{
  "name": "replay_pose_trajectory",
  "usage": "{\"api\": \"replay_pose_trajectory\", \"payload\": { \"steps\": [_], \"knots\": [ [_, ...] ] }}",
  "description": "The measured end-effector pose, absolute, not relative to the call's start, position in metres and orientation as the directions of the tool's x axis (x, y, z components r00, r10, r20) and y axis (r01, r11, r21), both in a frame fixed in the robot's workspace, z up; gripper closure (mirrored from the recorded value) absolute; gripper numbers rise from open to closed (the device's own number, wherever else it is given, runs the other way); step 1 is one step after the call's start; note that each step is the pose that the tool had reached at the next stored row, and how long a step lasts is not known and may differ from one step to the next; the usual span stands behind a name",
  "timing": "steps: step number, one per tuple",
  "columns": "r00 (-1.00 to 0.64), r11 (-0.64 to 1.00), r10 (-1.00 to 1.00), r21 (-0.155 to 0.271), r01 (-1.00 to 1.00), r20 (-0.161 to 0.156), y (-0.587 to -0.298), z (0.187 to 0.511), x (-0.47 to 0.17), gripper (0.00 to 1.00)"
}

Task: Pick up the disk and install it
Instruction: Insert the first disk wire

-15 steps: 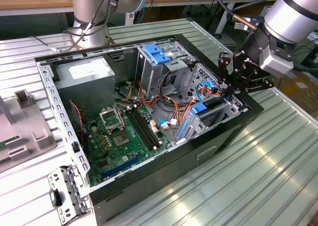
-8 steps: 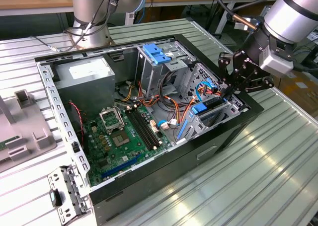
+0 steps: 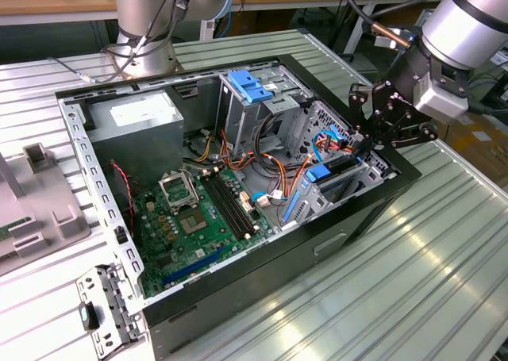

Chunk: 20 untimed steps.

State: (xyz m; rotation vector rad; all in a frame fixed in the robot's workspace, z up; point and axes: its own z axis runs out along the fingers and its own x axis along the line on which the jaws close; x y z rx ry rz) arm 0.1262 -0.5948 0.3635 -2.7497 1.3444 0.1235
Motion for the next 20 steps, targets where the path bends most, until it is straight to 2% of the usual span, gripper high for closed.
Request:
{"api": "replay_pose_trajectory", "payload": {
  "steps": [20],
  "knots": [
    [0.506, -0.505, -0.856, -0.035, -0.862, -0.107, -0.5948, 0.363, 0.1225, 0.83]
  ]
}}
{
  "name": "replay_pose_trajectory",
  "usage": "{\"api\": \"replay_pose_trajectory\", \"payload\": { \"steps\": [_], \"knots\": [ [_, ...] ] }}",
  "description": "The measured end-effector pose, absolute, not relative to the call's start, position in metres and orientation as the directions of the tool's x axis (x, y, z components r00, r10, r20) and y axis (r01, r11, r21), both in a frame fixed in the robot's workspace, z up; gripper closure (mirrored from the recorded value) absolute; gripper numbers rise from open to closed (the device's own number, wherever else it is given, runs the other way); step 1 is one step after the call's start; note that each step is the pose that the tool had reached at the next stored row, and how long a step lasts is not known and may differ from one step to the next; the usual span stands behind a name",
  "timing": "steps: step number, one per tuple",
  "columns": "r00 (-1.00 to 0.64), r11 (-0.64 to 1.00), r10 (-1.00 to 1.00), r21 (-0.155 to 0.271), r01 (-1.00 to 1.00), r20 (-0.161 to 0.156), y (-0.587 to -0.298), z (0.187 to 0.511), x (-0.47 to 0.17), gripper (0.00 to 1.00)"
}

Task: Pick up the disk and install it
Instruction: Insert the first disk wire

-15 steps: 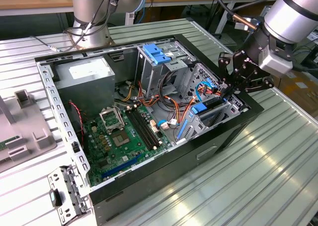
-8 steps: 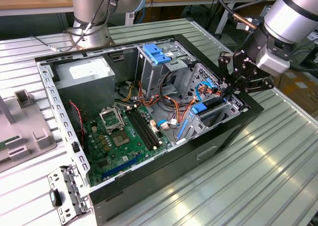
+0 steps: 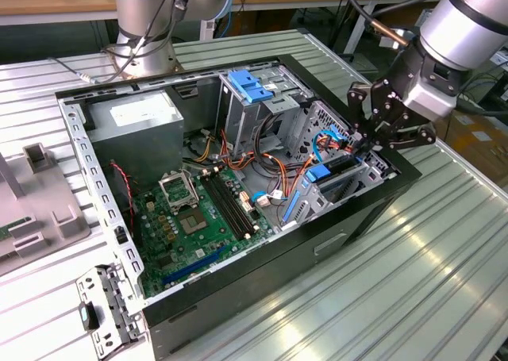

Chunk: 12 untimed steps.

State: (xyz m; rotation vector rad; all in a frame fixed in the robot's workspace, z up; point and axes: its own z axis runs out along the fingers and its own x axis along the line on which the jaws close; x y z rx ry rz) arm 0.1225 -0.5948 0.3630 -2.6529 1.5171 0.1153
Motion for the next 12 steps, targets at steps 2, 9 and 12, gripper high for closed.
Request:
{"api": "replay_pose_trajectory", "payload": {
  "steps": [2, 9, 12],
  "knots": [
    [0.495, -0.495, -0.862, -0.035, -0.868, -0.107, -0.5948, 0.3629, 0.1216, 0.83],
    [0.474, -0.473, -0.874, -0.035, -0.88, -0.107, -0.5948, 0.3627, 0.1202, 0.83],
    [0.465, -0.464, -0.879, -0.035, -0.885, -0.107, -0.5948, 0.3626, 0.1197, 0.83]
  ]
}}
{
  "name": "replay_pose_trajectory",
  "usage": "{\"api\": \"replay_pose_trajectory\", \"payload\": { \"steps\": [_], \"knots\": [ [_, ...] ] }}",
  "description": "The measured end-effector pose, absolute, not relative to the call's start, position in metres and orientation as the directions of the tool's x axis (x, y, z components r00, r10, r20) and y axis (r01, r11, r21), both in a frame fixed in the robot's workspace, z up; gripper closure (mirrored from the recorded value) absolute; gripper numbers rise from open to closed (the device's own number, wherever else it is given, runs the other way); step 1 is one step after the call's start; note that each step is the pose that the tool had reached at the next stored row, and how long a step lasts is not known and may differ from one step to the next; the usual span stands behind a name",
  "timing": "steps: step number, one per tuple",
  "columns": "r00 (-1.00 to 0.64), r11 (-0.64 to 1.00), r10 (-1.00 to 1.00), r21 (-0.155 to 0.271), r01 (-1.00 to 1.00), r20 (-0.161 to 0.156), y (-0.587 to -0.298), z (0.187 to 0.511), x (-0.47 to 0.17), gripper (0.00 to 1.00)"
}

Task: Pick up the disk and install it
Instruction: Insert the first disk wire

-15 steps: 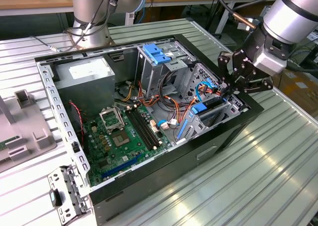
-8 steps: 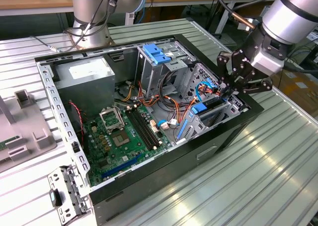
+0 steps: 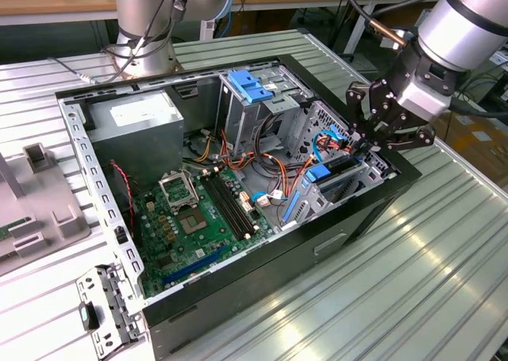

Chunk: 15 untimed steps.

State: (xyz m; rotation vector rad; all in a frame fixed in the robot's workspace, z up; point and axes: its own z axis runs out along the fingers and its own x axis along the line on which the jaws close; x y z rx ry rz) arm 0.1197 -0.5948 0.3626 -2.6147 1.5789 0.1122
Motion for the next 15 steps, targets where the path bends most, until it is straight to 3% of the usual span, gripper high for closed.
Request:
{"api": "replay_pose_trajectory", "payload": {
  "steps": [15],
  "knots": [
    [0.413, -0.412, -0.904, -0.035, -0.91, -0.107, -0.5948, 0.3625, 0.1195, 0.83]
  ]
}}
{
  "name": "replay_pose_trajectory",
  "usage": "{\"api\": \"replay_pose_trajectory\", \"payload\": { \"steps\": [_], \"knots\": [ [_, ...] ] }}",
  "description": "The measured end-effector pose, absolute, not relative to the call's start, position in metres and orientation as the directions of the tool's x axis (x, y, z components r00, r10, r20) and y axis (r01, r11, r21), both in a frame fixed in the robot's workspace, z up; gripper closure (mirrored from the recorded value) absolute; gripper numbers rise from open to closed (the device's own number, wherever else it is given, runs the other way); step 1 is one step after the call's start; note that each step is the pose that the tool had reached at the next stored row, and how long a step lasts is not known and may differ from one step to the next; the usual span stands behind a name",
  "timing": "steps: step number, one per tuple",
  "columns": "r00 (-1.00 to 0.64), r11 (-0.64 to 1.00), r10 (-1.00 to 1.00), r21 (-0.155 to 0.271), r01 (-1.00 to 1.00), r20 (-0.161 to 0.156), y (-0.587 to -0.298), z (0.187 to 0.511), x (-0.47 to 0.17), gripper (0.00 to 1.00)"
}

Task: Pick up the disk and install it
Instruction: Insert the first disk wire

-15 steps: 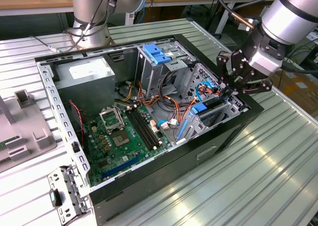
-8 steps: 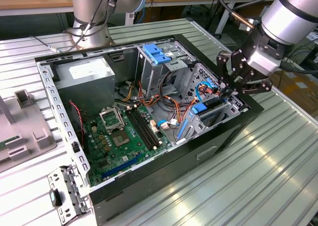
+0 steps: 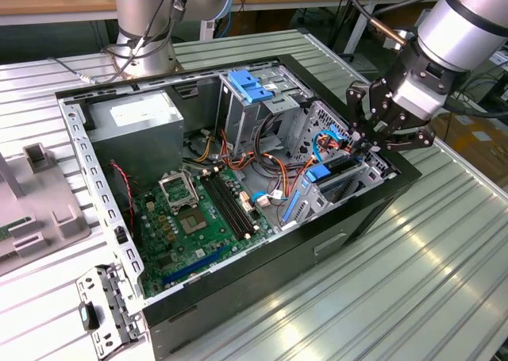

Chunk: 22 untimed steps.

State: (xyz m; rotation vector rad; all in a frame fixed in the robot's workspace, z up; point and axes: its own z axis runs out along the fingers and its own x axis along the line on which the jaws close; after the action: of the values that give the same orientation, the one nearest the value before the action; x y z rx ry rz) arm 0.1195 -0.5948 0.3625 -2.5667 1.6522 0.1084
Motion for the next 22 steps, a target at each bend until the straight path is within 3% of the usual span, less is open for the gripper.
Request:
{"api": "replay_pose_trajectory", "payload": {
  "steps": [22],
  "knots": [
    [0.313, -0.311, -0.944, -0.035, -0.95, -0.107, -0.5948, 0.3622, 0.1196, 0.83]
  ]
}}
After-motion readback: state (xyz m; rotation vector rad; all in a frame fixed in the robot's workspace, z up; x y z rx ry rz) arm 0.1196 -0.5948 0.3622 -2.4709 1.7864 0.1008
